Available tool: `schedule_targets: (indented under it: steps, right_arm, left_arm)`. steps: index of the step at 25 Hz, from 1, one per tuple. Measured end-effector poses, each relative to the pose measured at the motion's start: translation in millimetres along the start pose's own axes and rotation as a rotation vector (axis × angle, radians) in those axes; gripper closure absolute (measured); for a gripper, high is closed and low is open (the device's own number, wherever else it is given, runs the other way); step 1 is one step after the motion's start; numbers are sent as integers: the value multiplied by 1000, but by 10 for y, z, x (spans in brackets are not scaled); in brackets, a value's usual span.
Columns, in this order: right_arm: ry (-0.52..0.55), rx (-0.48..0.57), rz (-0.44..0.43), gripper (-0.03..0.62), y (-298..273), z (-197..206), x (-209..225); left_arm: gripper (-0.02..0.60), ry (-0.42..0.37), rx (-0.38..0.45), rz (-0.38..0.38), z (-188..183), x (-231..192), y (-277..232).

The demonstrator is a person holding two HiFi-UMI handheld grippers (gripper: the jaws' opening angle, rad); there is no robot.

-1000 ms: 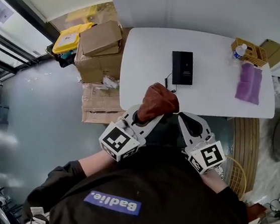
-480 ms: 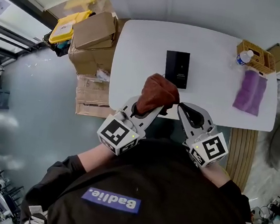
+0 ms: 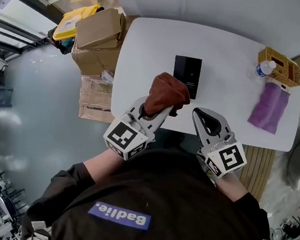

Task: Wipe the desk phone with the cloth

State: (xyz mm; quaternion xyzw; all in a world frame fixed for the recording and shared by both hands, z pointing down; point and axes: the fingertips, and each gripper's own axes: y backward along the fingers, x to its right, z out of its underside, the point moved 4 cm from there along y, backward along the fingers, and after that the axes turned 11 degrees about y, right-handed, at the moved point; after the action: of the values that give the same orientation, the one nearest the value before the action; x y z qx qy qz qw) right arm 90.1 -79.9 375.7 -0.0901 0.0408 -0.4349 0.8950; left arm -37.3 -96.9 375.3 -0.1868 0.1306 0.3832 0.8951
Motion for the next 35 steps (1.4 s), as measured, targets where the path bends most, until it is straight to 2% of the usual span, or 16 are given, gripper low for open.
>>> schedule_targets:
  steps: [9, 17, 23, 30, 35]
  right_arm:
    - [0, -26, -17, 563, -14, 104, 299]
    - [-6, -52, -14, 563, 39, 217, 489]
    - [-35, -97, 7, 563, 202, 445, 629]
    - [-64, -116, 22, 563, 342, 589, 740]
    - [-75, -121, 25, 563, 408, 665, 752]
  left_arm:
    - [522, 29, 6, -91, 31, -482, -433]
    - [522, 103, -70, -189, 376, -1076, -898]
    - [522, 162, -122, -228, 608, -1386, -1272]
    - [522, 176, -190, -280, 830, -1653, -1635]
    - [522, 187, -224, -311, 949, -1699, -1676]
